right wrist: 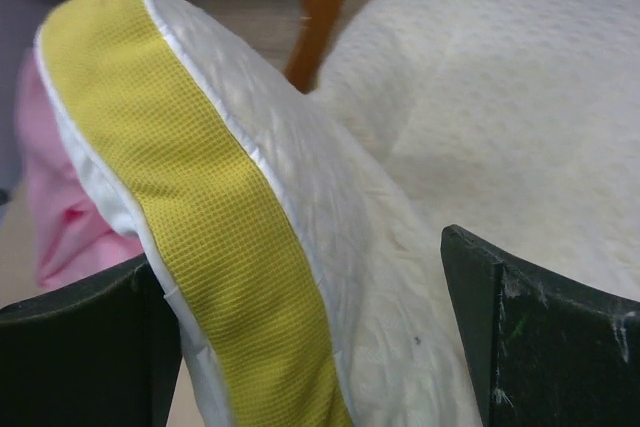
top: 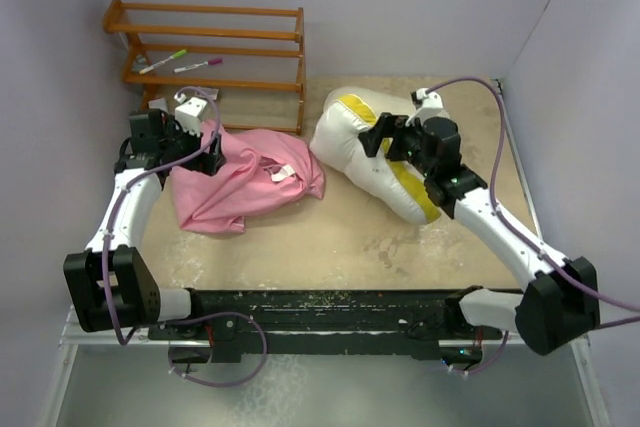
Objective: Remove the pillowcase from the pillow
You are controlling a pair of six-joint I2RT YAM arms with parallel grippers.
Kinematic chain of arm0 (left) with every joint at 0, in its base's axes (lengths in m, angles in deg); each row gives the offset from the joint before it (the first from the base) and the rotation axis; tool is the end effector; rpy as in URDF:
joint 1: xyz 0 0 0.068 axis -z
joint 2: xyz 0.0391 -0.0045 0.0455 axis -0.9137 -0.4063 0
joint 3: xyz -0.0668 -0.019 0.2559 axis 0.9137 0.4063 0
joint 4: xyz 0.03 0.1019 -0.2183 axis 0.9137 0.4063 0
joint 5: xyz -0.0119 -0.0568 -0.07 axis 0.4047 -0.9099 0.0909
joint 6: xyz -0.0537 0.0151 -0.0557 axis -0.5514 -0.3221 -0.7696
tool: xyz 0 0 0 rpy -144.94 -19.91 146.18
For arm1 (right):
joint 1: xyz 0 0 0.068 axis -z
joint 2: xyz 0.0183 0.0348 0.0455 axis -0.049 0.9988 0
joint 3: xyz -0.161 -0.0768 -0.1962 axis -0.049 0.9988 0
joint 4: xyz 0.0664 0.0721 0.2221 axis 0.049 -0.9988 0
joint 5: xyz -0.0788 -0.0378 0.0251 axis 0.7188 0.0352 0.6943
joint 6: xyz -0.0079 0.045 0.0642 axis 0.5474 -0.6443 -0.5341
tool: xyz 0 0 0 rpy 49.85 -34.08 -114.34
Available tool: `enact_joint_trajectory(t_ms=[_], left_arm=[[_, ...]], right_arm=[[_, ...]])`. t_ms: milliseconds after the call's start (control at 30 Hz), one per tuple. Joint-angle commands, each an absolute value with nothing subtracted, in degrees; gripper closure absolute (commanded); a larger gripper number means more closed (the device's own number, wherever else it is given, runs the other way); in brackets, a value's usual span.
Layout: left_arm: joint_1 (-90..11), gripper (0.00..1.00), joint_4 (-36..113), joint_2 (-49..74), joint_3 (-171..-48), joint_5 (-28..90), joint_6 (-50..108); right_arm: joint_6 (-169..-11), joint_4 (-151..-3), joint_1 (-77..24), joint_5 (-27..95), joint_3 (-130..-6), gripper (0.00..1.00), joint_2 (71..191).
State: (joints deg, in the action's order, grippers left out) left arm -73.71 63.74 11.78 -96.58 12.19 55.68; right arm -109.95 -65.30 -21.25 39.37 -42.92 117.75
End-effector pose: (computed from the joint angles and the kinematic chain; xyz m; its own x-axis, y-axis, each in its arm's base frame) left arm 0.2948 0.0086 0.2675 -0.5568 0.1610 -0.8149 0.3875 0.9181 -0.0833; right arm 0.2693 0.1237 0.3261 -0.2898 0.3617 -0.8861 -0.3583 0.8175 0.4508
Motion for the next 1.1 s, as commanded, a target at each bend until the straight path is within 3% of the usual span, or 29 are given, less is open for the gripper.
enact_joint_trajectory(t_ms=[0,67,233,433,533,700,900,1067], left_arm=[[-73.7,0.01,57.3,13.4,-95.0,11.3,53.4],[-73.7,0.01,57.2,14.5,-94.1,10.5,54.6],[-73.7,0.01,58.6,16.1,-94.0,10.8,55.5],[-73.8,0.01,57.1,17.0,-94.3,12.3,54.8],[-74.2,0.01,56.6,16.8,-94.1,12.1,54.5],[-74.3,0.01,55.8,16.5,-93.6,12.8,53.7],[-74.9,0.01,56.2,17.3,-94.4,13.3,53.7],[-75.0,0.01,56.4,17.9,-94.7,12.4,53.1]], right_arm=[[-100.2,-71.6,-22.6,49.9,-51.6,0.0,126.6],[-96.3,-75.4,-27.1,57.9,-55.6,0.0,131.9],[-92.8,-72.3,-34.0,56.1,-54.8,0.0,136.8],[-96.7,-83.3,-34.3,63.3,-61.0,0.0,139.6],[-96.4,-88.1,-34.3,56.9,-64.8,0.0,137.5],[-93.9,-84.2,-34.4,47.8,-66.3,0.0,129.6],[-93.1,-84.0,-34.3,26.6,-67.9,0.0,126.0],[-95.3,-86.7,-33.1,31.7,-68.1,0.0,126.1]])
